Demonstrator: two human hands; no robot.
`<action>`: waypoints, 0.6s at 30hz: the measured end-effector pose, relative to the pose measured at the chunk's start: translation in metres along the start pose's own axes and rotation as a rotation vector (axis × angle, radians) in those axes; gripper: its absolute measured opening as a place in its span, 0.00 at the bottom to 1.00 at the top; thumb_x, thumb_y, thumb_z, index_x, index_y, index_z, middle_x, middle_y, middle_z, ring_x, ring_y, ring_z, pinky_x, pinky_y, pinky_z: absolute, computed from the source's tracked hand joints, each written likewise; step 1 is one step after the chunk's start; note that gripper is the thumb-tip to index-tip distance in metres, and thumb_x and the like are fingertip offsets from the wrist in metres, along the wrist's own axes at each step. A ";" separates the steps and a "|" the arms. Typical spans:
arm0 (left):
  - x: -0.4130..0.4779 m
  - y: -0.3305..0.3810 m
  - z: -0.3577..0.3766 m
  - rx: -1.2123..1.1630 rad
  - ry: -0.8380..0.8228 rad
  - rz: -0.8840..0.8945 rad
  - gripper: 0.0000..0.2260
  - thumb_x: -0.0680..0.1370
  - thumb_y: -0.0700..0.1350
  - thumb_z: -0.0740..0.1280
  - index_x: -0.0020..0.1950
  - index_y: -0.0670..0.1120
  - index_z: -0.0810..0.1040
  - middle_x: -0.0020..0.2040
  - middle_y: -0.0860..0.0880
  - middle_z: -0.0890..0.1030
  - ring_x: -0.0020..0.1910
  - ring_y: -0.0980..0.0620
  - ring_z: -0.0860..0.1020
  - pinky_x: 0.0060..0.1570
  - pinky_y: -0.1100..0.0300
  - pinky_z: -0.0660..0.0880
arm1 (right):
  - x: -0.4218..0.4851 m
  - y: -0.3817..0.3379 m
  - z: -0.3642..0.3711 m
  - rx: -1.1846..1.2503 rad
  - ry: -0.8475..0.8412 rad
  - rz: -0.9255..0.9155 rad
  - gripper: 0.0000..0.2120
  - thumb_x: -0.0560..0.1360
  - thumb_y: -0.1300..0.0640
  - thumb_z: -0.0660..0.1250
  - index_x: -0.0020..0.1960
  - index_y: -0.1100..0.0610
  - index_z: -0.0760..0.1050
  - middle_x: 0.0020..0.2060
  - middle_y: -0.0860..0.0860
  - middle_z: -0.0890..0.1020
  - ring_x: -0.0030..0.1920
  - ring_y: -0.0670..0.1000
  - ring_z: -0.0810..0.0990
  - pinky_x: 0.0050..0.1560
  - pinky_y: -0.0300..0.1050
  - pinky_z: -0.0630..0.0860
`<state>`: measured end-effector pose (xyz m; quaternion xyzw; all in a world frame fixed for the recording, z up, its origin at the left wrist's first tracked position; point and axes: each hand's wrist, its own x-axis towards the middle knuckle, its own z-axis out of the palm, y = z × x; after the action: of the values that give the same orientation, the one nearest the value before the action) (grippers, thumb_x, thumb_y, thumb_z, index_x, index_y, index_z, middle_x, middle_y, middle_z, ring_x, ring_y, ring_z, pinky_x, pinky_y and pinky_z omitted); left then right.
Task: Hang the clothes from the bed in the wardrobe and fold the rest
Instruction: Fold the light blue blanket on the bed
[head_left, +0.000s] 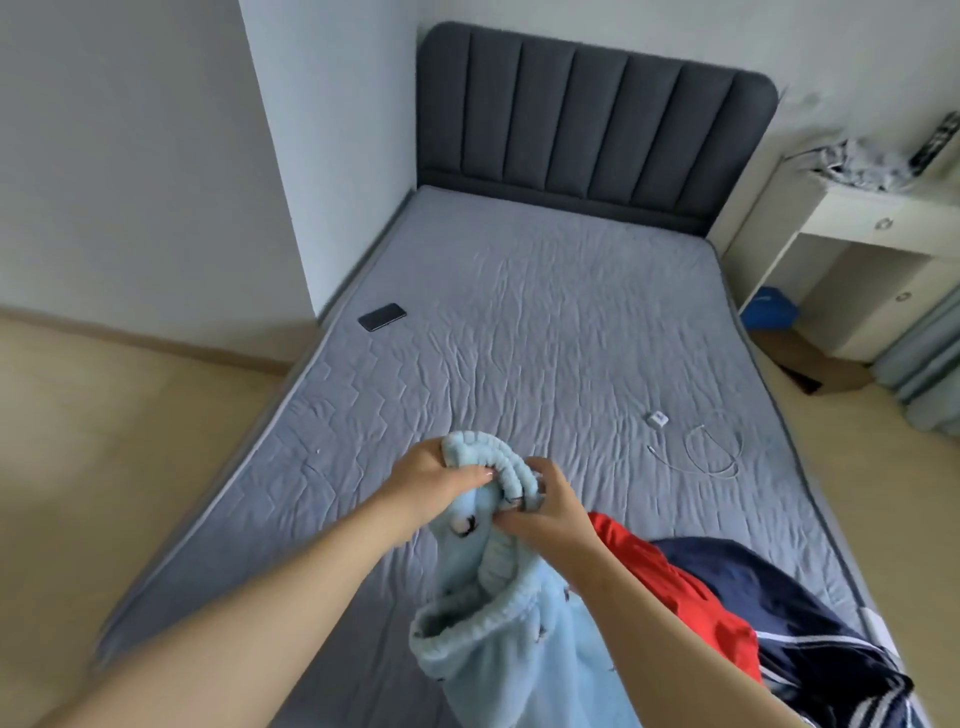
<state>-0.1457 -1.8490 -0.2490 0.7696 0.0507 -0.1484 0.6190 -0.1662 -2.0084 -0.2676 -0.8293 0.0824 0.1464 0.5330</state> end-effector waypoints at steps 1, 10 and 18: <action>0.002 0.004 0.006 0.010 0.039 0.010 0.07 0.72 0.41 0.71 0.39 0.53 0.79 0.38 0.56 0.81 0.41 0.58 0.79 0.38 0.67 0.74 | 0.000 -0.002 0.001 -0.020 0.008 -0.020 0.28 0.64 0.60 0.72 0.61 0.49 0.68 0.54 0.53 0.77 0.55 0.54 0.78 0.57 0.58 0.75; -0.001 0.035 0.021 -0.001 0.144 0.115 0.05 0.73 0.44 0.70 0.40 0.51 0.74 0.34 0.49 0.76 0.28 0.53 0.74 0.21 0.67 0.68 | -0.008 -0.002 -0.011 -0.341 0.176 0.022 0.05 0.69 0.61 0.59 0.44 0.55 0.70 0.40 0.50 0.78 0.45 0.55 0.77 0.48 0.50 0.74; 0.005 0.108 0.024 -0.380 0.369 0.258 0.05 0.73 0.44 0.71 0.41 0.49 0.75 0.34 0.50 0.77 0.24 0.57 0.74 0.22 0.68 0.69 | -0.004 -0.015 -0.047 -0.292 0.256 0.106 0.04 0.71 0.58 0.59 0.41 0.50 0.70 0.36 0.48 0.75 0.37 0.51 0.74 0.37 0.43 0.70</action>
<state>-0.1171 -1.8972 -0.1538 0.6539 0.0910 0.0860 0.7461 -0.1581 -2.0449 -0.2348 -0.9041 0.1710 0.0782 0.3837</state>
